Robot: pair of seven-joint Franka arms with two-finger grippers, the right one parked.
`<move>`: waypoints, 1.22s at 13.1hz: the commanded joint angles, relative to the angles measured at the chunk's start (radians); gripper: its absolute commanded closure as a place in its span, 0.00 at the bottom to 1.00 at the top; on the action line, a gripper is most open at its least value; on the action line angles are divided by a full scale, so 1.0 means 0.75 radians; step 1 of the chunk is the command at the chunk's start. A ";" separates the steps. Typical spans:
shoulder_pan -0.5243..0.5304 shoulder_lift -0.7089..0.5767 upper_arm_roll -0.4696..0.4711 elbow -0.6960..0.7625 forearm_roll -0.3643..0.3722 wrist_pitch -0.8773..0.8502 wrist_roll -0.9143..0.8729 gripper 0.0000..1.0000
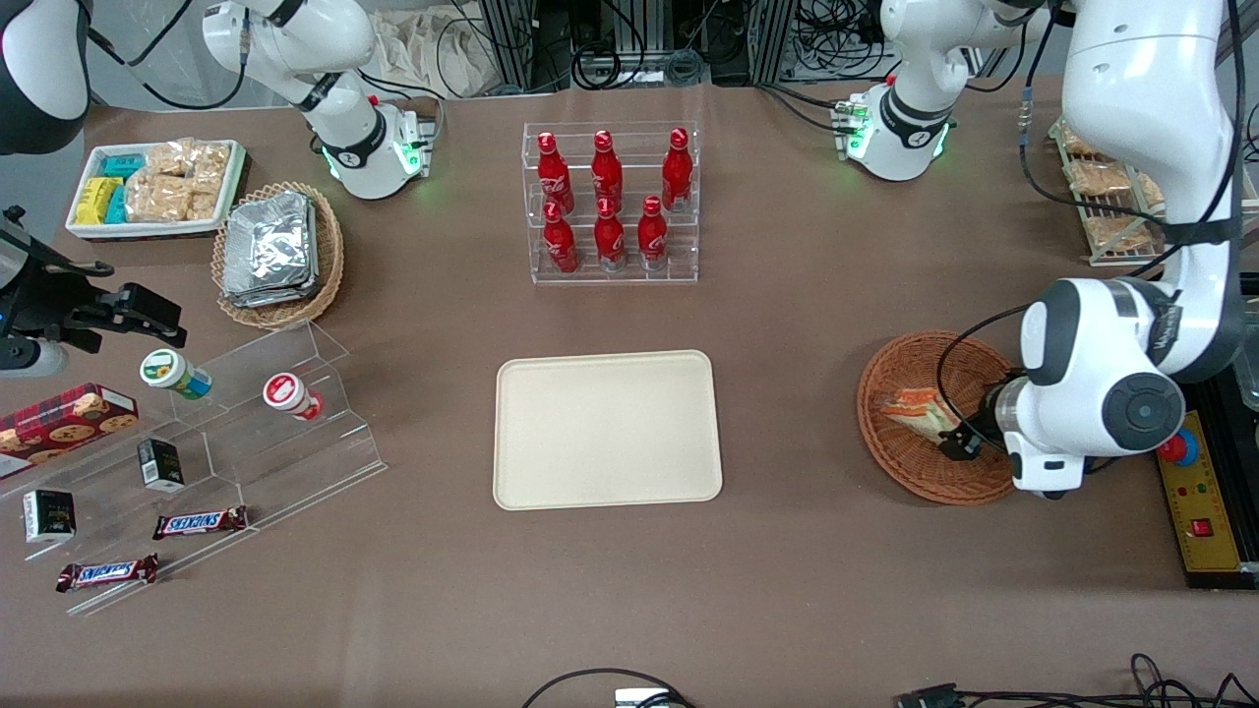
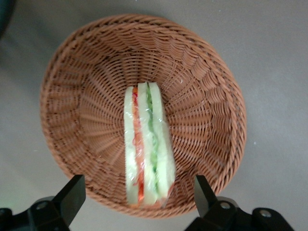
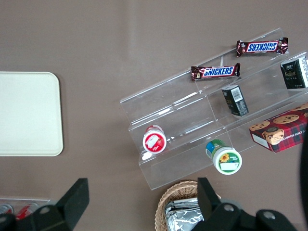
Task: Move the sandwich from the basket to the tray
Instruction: 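Close the left gripper on the wrapped sandwich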
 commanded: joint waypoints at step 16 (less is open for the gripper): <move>-0.011 -0.067 -0.010 -0.209 -0.043 0.200 -0.015 0.80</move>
